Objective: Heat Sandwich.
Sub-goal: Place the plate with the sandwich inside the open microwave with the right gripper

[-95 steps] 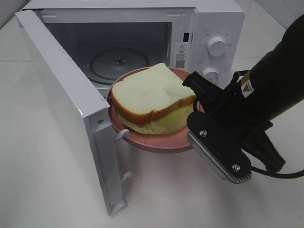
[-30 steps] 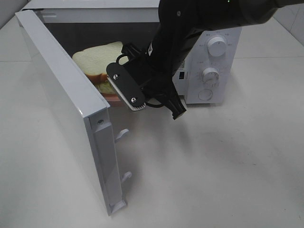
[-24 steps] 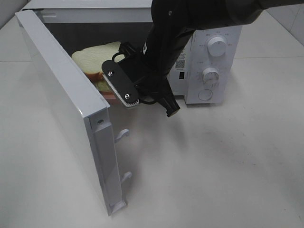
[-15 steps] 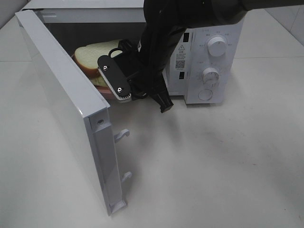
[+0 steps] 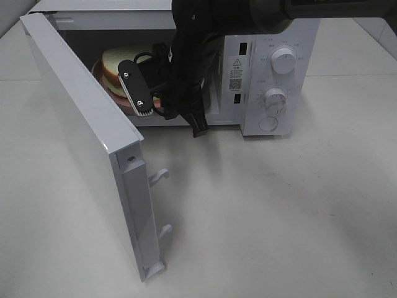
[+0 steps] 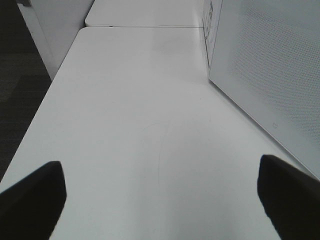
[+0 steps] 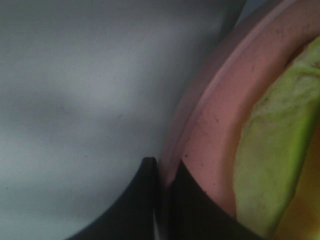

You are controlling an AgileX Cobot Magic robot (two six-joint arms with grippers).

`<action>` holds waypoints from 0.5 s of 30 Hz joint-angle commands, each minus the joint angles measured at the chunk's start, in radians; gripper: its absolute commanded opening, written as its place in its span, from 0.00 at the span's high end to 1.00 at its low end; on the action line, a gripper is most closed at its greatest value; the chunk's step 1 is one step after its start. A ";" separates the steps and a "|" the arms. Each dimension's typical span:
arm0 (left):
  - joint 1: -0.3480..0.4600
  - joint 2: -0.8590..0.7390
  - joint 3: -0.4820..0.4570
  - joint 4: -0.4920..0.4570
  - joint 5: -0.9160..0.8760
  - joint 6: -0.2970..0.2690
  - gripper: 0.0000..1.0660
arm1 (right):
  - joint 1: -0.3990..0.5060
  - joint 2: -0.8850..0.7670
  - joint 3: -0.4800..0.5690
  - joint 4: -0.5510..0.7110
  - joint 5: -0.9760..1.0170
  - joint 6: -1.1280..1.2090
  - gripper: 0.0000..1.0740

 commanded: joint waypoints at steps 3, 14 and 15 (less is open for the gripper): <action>0.003 -0.025 0.003 0.002 -0.008 -0.003 0.08 | -0.003 0.033 -0.076 -0.054 -0.003 0.060 0.99; 0.003 -0.025 0.003 0.002 -0.008 -0.003 0.08 | -0.003 0.093 -0.170 -0.074 -0.004 0.066 0.98; 0.003 -0.025 0.003 0.002 -0.008 -0.003 0.08 | -0.010 0.105 -0.187 -0.078 -0.005 0.067 0.98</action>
